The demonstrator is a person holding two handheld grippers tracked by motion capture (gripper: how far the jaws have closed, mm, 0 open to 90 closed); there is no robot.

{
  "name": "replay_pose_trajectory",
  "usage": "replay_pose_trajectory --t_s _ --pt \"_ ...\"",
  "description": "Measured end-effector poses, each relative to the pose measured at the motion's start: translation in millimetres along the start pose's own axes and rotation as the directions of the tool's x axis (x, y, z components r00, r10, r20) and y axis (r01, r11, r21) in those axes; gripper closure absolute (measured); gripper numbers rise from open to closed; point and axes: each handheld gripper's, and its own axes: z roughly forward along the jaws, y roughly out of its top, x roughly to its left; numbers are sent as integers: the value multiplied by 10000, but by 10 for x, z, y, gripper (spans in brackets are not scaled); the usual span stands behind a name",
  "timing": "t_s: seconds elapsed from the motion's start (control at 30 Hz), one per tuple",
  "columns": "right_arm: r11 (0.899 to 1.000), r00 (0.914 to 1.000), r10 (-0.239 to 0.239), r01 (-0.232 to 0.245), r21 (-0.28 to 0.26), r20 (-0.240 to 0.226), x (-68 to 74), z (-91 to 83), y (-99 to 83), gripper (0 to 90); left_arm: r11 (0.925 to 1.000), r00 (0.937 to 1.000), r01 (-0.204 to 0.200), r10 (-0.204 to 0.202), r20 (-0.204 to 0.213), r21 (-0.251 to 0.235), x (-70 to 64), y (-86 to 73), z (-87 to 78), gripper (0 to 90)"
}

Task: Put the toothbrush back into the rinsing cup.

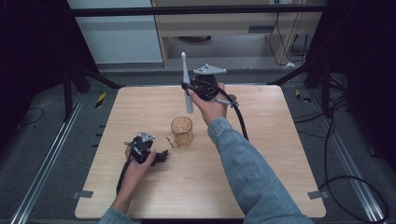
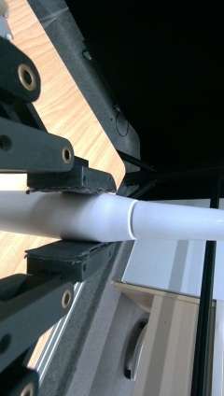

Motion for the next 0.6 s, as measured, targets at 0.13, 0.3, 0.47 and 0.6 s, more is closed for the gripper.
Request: replay_pose_trajectory --t_s 0.13,0.3,0.47,0.6 --pt "10000 10000 27 -27 6 -62 14 12 -18 671 10000 10000 6 -6 1 -3 0 0 0 0" --pt "10000 10000 29 -29 52 -54 23 15 -52 671 10000 10000 7 -7 -8 -4 -1 0 0 0" --pt "9999 9999 -28 30 144 -103 38 31 -93 671 10000 10000 34 -34 7 -5 -2 -1 1 0" --pt "9998 9999 -47 49 172 -131 52 47 -120 671 10000 10000 27 -27 6 1 -2 0 0 0"
